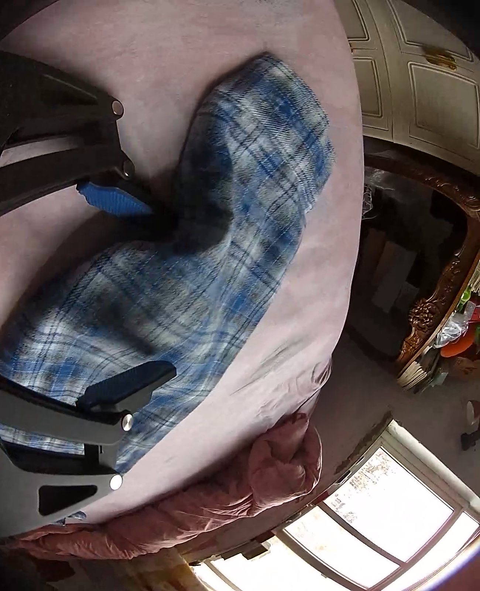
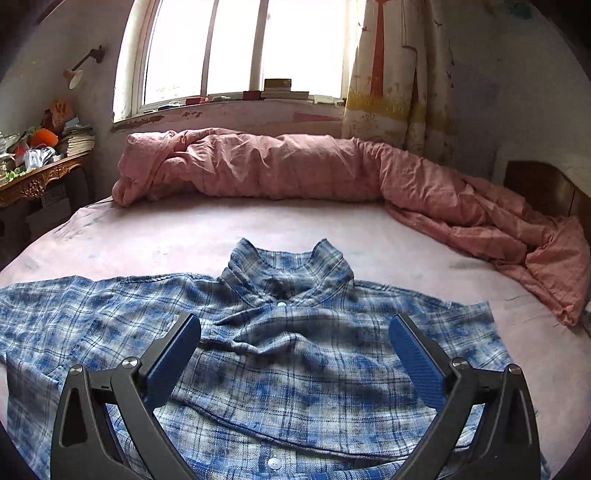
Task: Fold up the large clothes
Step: 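Fold the held sleeve over the shirt's middle with the left tool, open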
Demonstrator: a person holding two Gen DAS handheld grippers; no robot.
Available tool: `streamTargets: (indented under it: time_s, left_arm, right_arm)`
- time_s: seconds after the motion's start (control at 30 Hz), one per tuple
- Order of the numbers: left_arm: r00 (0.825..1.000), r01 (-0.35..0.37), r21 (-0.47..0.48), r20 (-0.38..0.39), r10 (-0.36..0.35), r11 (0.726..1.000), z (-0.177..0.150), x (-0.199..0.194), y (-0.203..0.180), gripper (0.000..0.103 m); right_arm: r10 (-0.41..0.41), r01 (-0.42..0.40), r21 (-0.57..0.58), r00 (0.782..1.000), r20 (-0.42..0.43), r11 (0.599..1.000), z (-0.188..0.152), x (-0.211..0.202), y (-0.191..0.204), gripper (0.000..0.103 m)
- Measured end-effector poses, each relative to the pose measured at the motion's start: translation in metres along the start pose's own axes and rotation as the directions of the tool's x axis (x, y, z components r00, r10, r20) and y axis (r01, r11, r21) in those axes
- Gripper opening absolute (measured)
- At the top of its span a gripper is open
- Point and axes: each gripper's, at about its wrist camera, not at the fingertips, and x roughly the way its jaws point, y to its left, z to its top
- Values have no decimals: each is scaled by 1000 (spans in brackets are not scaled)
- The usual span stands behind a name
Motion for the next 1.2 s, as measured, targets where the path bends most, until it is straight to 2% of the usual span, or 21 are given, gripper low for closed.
streamTargets:
  time_s: [0.07, 0.13, 0.17, 0.2, 0.27, 0.33, 0.43, 0.53, 0.6, 0.67, 0.77, 0.83, 0.9, 0.93, 0.97, 1.0, 1.03, 1.07, 1.1, 1.17, 1.2]
  left_arm:
    - [1000, 11, -16, -1, -11, 1000, 8, 6, 5, 71]
    - [999, -26, -13, 18, 26, 1000, 11, 9, 5, 48]
    - [999, -45, 1, 26, 45, 999, 11, 8, 2, 27]
    - [998, -46, 27, 32, 45, 999, 9, 7, -4, 19]
    - [998, -29, 115, 56, 23, 993, 2, -1, -29, 13]
    - [995, 2, 242, 99, -27, 970, -9, -18, -66, 8]
    - [976, 73, 439, 153, -155, 896, -35, -53, -128, 4]
    - [947, 221, 592, 59, -315, 775, -70, -83, -185, 4]
    - [934, 278, 661, -18, -356, 696, -100, -98, -220, 4]
    - [920, 342, 686, -106, -377, 642, -131, -104, -247, 4]
    - [878, 446, 703, -223, -424, 554, -171, -101, -273, 4]
    - [857, 495, 695, -290, -427, 521, -193, -97, -281, 4]
    - [831, 547, 669, -364, -420, 503, -213, -88, -282, 4]
    - [836, 542, 677, -378, -397, 498, -222, -83, -283, 5]
    - [859, 507, 707, -363, -362, 494, -232, -79, -284, 7]
    - [879, 471, 736, -346, -327, 486, -240, -79, -283, 17]
    - [889, 454, 755, -345, -302, 473, -246, -81, -281, 23]
    - [888, 455, 765, -352, -294, 457, -248, -85, -279, 37]
    - [883, 466, 763, -362, -300, 449, -248, -91, -275, 57]
    - [855, 516, 733, -415, -310, 443, -246, -107, -266, 80]
    - [844, 535, 716, -432, -316, 448, -245, -114, -263, 80]
  right_arm:
    - [2, -2, 5, 1000, -20, 1000, -1, 7, -6, 103]
    - [-27, 27, 14, 999, -39, 1000, -3, 15, -15, 103]
    - [-42, 43, 28, 998, -48, 999, -4, 18, -20, 103]
    - [-52, 55, 49, 997, -60, 997, -4, 21, -26, 103]
    - [-52, 60, 93, 995, -81, 994, -3, 24, -38, 103]
    - [-53, 63, 122, 995, -89, 991, -2, 24, -48, 103]
    - [-76, 87, 142, 993, -85, 986, -1, 22, -59, 103]
    - [-64, 80, 169, 993, -98, 982, -1, 25, -65, 103]
    - [-40, 61, 175, 992, -123, 983, -3, 31, -65, 103]
    - [-34, 57, 166, 990, -140, 984, -5, 35, -61, 103]
    - [-45, 65, 136, 989, -141, 989, -6, 35, -51, 103]
    - [-40, 57, 124, 990, -133, 991, -5, 33, -47, 103]
    - [-39, 54, 117, 991, -125, 992, -5, 31, -44, 103]
    - [-39, 53, 114, 992, -123, 992, -4, 30, -43, 103]
    - [-37, 51, 110, 992, -123, 993, -4, 31, -42, 103]
    - [-35, 48, 108, 992, -124, 993, -4, 31, -41, 103]
    - [-31, 45, 109, 991, -127, 993, -4, 32, -41, 103]
    - [-26, 41, 113, 991, -132, 993, -5, 33, -41, 103]
    - [-19, 36, 119, 990, -139, 992, -5, 34, -41, 103]
    - [-2, 21, 129, 989, -146, 991, -5, 34, -41, 103]
    - [2, 18, 131, 989, -146, 991, -5, 34, -41, 103]
